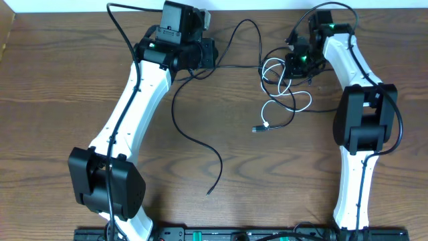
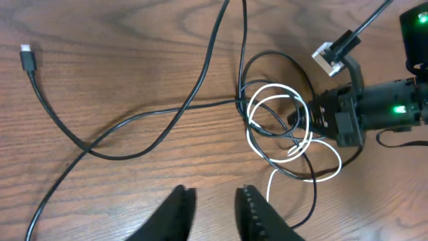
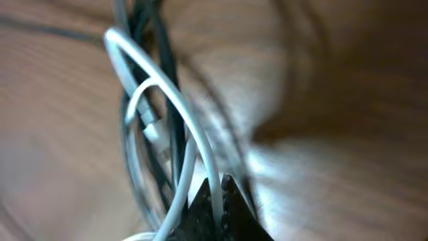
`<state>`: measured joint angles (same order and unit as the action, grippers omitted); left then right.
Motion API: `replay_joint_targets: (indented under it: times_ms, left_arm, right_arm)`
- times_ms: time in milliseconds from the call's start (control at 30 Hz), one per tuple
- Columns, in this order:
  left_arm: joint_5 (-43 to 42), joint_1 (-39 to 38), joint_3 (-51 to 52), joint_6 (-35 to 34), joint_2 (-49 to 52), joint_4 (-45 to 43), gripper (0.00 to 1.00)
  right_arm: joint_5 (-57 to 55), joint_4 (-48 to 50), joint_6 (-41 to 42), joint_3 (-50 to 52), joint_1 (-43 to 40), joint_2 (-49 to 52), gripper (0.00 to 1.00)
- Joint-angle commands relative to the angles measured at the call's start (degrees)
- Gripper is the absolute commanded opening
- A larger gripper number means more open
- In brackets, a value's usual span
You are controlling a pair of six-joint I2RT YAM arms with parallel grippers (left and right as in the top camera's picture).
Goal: Untangle cables
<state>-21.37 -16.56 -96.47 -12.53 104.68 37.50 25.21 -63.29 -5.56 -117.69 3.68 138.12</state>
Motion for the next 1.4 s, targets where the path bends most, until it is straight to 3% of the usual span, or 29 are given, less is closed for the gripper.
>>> replay_joint_targets:
  times_ms: [0,167,333,433,600,800,1133,1367]
  left_arm:
    - [-2.6,0.1,-0.4,-0.3,0.0,0.0,0.33]
    - [-7.3,0.1,-0.4,-0.3,0.0,-0.3,0.4]
    - [-13.7,0.1,-0.4,-0.2,-0.1,-1.3,0.49]
    - [-18.8,0.1,-0.4,-0.3,-0.1,-3.3,0.63]
    - [-21.6,-0.6,-0.4,-0.2,0.0,-7.2,0.76]
    - [-20.5,-2.8,-0.3,0.0,1.0,-9.6,0.78]
    - [-20.2,-7.0,0.7,7.8,3.5,-10.4,0.78]
    - [-20.1,-9.0,0.7,9.4,3.8,-18.9,0.78]
  right_arm:
    - [10.3,-1.9,-5.4,-2.5,0.0,-8.8,0.01]
    - [23.2,-2.8,-7.0,-2.5,0.1,-18.9,0.01]
    - [28.7,-4.1,-6.9,-2.5,0.1,-22.6,0.01]
    - [31.5,-5.5,-6.9,-2.5,0.1,-22.7,0.01]
    - [34.0,-6.4,-6.7,-2.5,0.1,-22.8,0.01]
    - [36.9,-3.6,-1.7,-3.5,0.0,-22.8,0.01]
    - [36.9,5.6,17.2,-14.7,-1.9,-22.8,0.01]
    - [40.5,6.4,20.6,-19.2,-3.4,-22.8,0.01]
